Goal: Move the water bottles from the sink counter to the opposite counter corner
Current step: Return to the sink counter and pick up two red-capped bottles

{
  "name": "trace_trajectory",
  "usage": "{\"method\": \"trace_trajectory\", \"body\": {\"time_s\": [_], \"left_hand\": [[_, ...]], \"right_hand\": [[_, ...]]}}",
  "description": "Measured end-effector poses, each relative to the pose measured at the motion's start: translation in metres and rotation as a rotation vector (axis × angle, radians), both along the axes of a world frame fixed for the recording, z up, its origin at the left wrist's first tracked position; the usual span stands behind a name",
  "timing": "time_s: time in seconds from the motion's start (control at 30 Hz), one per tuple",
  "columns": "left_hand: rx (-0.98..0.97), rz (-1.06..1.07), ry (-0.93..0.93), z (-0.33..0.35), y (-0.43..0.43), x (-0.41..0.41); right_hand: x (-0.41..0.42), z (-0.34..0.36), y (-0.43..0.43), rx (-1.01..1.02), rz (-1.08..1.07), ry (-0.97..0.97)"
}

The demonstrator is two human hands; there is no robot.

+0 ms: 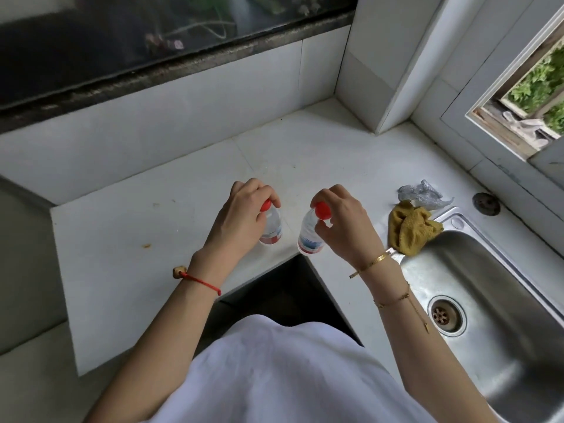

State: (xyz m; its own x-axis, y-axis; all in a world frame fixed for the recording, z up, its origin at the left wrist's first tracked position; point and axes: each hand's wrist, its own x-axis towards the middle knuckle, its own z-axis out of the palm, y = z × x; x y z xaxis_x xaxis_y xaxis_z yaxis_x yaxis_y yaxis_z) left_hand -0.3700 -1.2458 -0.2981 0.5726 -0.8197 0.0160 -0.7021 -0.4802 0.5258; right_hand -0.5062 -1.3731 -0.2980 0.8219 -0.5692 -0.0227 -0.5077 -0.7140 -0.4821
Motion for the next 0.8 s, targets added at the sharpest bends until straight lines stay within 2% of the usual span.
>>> {"method": "trace_trajectory", "body": {"time_s": [0.37, 0.8], "left_hand": [[-0.006, 0.216, 0.008, 0.003, 0.073, -0.044], [-0.043, 0.539, -0.005, 0.0, 0.161, -0.098]], "right_hand": [[-0.015, 0.004, 0.045, 0.002, 0.203, 0.016], [-0.009, 0.006, 0.098, 0.011, 0.591, 0.051]]}}
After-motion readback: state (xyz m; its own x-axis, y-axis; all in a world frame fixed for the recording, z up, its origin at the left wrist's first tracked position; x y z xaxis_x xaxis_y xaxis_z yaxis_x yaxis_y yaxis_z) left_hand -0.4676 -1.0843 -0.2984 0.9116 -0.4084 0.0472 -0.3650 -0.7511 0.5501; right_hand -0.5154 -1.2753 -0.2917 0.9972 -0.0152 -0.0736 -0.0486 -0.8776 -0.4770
